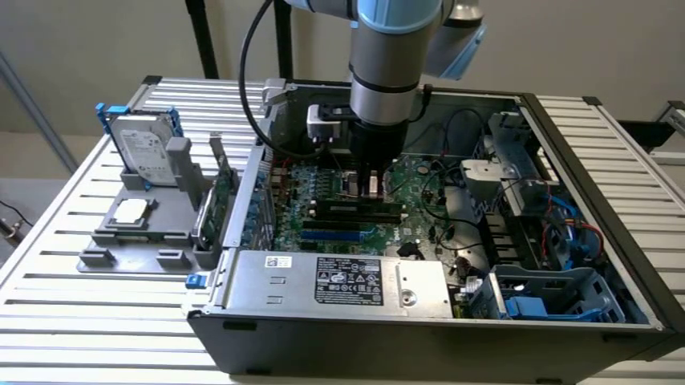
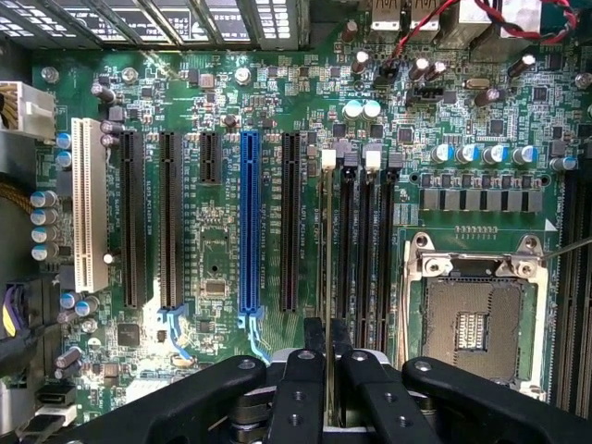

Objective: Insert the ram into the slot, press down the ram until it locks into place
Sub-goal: 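Insert the ram into the slot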

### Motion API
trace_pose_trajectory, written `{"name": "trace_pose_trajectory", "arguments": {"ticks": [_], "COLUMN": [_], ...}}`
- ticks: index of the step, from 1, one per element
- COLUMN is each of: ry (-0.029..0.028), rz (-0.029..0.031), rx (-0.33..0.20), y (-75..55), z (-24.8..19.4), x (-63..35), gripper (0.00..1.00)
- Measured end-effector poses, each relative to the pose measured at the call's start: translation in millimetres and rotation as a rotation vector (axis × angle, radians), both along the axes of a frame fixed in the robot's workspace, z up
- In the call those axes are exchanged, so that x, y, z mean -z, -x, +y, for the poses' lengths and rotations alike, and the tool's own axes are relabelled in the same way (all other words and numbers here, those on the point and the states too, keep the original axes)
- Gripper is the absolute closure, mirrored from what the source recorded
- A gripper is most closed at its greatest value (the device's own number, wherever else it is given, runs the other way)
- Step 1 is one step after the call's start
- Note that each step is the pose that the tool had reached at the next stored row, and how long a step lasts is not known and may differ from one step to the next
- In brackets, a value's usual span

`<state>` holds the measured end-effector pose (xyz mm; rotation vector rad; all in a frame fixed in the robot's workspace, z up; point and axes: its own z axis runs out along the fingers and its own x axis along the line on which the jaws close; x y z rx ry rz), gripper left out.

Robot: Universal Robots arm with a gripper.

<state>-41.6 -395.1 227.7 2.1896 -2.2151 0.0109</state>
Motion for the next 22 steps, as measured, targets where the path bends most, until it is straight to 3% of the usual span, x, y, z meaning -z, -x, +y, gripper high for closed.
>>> {"name": "trace_pose_trajectory", "arguments": {"ticks": [22], "ry": [0.0127], "rz": [-0.0036], "rx": [0.001], "y": [0.4], "z": [2.8], "x": [4.8], "gripper": [0.86]}}
